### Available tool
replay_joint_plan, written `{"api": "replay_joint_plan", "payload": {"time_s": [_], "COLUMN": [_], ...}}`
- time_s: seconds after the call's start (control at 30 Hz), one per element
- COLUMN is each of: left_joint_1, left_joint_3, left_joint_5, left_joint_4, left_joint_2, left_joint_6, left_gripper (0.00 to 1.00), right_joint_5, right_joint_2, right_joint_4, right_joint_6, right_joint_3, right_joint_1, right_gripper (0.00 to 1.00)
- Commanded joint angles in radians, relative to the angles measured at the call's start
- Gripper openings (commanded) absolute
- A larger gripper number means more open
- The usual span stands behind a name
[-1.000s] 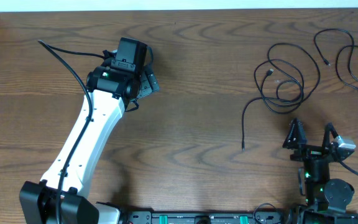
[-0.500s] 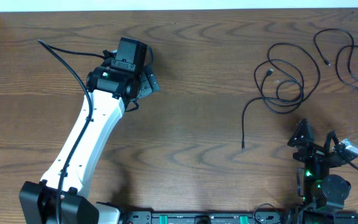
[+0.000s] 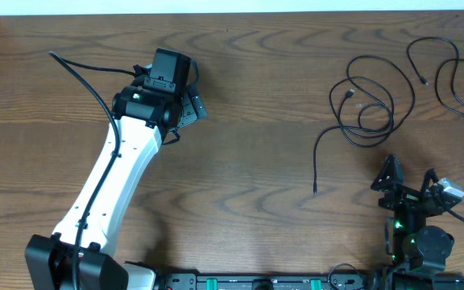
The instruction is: Untangle cables
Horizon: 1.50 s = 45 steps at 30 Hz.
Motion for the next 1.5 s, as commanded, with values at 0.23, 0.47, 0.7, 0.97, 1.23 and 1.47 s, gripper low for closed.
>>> {"api": "replay_joint_plan", "payload": {"time_s": [0.23,0.47,0.7,0.97,1.23,1.47], "left_joint_1": [0.004,0.004,0.004,0.004,0.004,0.000], "left_joint_3": [0.007,0.007,0.007,0.007,0.007,0.007], "left_joint_5": [-0.003,-0.003,-0.003,-0.003,-0.003,-0.003], "left_joint_4": [-0.004,-0.004,-0.004,-0.004,-0.004,-0.004], "left_joint_2": [-0.013,-0.013,-0.013,-0.013,-0.013,-0.029], "left_joint_6": [-0.012,-0.013,-0.012,-0.013,-0.013,-0.013], "left_gripper": [1.00,1.00,1.00,1.00,1.00,1.00], "right_joint_5": [0.007,0.011,0.011,0.011,0.011,0.011], "right_joint_2": [-0.008,-0.007,-0.007,-0.007,-0.007,-0.007], "right_joint_4": [-0.005,-0.004,-0.003,-0.003,-0.002,-0.002], "right_joint_6": [-0.072,-0.072,-0.072,-0.072,-0.072,-0.072], "right_joint_3": [-0.003,-0.002,-0.002,-0.002,-0.002,-0.002], "right_joint_1": [0.040,0.045,0.045,0.045,0.045,0.045], "right_gripper": [0.99,0.99,0.99,0.99,0.99,0.99]}}
